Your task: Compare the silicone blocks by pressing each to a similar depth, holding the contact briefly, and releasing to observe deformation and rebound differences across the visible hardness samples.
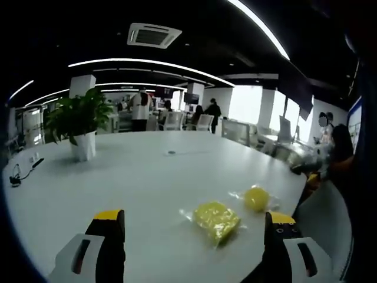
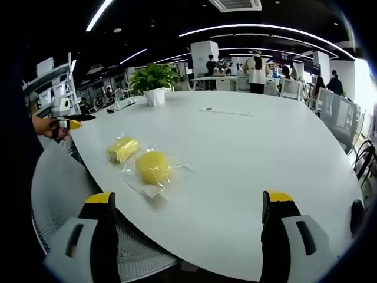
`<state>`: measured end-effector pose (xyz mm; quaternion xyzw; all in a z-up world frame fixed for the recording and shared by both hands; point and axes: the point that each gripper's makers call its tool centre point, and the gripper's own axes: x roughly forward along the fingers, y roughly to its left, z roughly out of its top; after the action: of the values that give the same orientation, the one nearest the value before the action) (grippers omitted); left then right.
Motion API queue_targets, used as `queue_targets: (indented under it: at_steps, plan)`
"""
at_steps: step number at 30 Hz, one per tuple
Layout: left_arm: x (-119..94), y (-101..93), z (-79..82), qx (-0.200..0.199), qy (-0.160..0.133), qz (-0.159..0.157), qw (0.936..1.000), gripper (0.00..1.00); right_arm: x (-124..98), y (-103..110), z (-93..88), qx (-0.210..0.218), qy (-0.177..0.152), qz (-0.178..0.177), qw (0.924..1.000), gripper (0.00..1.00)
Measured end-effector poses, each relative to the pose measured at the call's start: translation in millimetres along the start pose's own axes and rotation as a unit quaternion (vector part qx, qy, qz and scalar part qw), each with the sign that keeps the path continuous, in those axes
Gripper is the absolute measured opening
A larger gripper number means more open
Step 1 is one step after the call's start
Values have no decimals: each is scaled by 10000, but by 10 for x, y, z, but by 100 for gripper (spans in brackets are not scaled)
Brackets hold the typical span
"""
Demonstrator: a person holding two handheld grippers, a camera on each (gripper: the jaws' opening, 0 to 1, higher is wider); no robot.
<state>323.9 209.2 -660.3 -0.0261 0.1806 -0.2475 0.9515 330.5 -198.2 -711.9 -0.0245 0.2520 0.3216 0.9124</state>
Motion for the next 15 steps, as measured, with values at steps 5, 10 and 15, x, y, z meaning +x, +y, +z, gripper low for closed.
queue_targets:
  at_steps: [5,10,15]
  plan:
    - [-32,16,63,-34,-136,55,9999,100,-39,-17,61,-59,-30,-30,10000,97]
    - [-40,-29,10,10,-105,-12,9999,100,-97,-16,22,-113,-36,-68,9999,97]
    - [-69,-56,-87,-6,-12,-57,10000,100,-140,-79,-30,-25,-25,-245,9997,97]
